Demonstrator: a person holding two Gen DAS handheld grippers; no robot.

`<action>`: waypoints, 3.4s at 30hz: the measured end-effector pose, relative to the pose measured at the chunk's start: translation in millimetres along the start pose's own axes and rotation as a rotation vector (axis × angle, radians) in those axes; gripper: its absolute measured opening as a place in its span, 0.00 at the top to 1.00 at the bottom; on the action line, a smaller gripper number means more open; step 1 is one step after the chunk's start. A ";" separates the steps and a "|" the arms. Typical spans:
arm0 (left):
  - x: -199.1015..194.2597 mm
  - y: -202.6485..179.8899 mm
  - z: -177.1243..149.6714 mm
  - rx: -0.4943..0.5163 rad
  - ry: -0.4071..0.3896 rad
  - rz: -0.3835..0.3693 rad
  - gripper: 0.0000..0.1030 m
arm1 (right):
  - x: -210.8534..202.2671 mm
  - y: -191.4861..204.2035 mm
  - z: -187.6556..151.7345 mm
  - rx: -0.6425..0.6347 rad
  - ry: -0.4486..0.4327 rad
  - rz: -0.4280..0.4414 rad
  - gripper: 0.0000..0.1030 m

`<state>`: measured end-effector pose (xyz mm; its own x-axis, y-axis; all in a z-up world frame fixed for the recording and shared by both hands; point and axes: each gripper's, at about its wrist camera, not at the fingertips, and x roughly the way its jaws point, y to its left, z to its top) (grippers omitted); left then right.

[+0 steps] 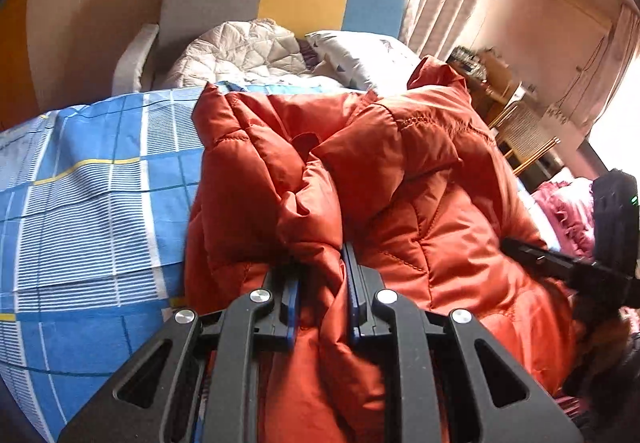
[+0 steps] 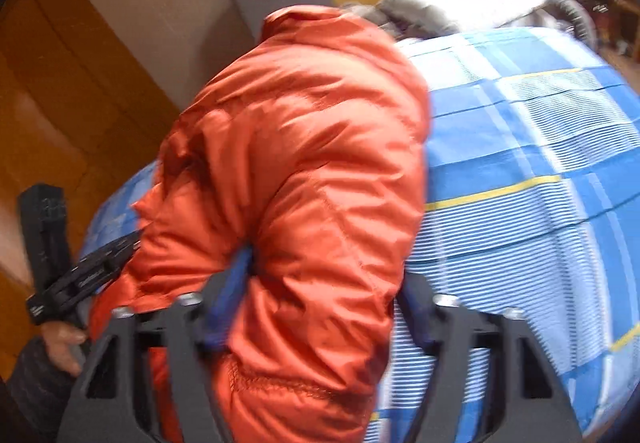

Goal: Fold large clothes

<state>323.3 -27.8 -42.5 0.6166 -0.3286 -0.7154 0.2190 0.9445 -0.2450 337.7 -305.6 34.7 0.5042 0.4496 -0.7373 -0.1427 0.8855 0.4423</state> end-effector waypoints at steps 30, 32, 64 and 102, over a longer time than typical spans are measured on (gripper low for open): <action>-64.8 -52.0 29.1 0.065 -0.159 0.130 0.69 | -9.0 84.7 -37.6 -0.157 -0.120 -0.341 0.32; -72.8 -54.0 29.3 0.066 -0.195 0.109 0.67 | -7.3 86.9 -39.7 -0.166 -0.125 -0.349 0.32; -4.7 -15.5 -15.2 -0.043 -0.144 0.128 0.68 | -2.6 125.4 -61.9 -0.135 -0.172 -0.490 0.30; -131.0 -37.4 -104.1 0.028 -0.269 0.241 0.02 | -99.6 157.4 -129.5 -0.060 -0.303 -0.579 0.04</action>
<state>155.6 -19.5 -7.7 0.8294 -0.0893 -0.5514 0.0612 0.9957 -0.0693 154.8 -195.8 111.7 0.7304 -0.1466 -0.6671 0.1805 0.9834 -0.0185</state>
